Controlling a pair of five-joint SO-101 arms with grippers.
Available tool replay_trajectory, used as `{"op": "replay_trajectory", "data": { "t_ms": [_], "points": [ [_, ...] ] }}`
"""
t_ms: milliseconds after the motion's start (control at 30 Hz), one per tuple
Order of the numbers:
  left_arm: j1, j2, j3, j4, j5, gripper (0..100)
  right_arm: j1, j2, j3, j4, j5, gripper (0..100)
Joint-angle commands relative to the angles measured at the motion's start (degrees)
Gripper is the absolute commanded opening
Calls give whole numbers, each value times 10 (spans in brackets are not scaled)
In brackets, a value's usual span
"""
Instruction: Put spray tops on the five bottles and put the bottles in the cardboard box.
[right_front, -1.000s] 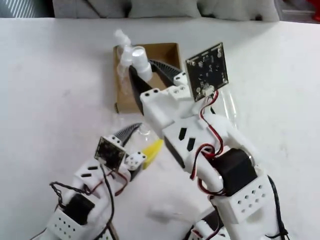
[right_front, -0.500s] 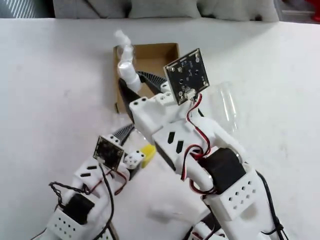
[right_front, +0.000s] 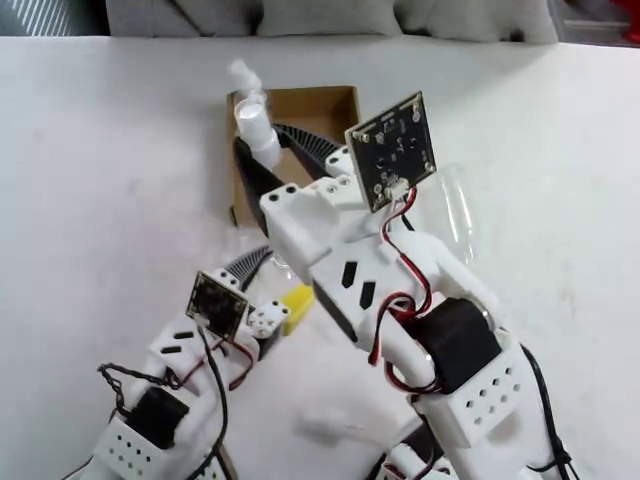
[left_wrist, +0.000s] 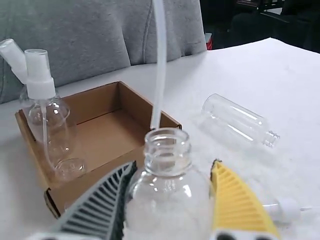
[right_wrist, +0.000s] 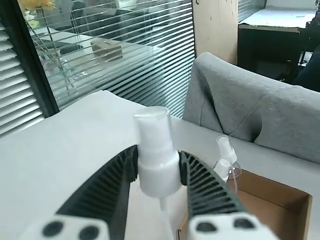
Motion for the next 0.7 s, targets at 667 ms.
{"op": "replay_trajectory", "data": {
  "t_ms": [667],
  "points": [
    [-6,-9,-2,-2,-4,79,1,-15,91,-9,0,16]
  ]
}}
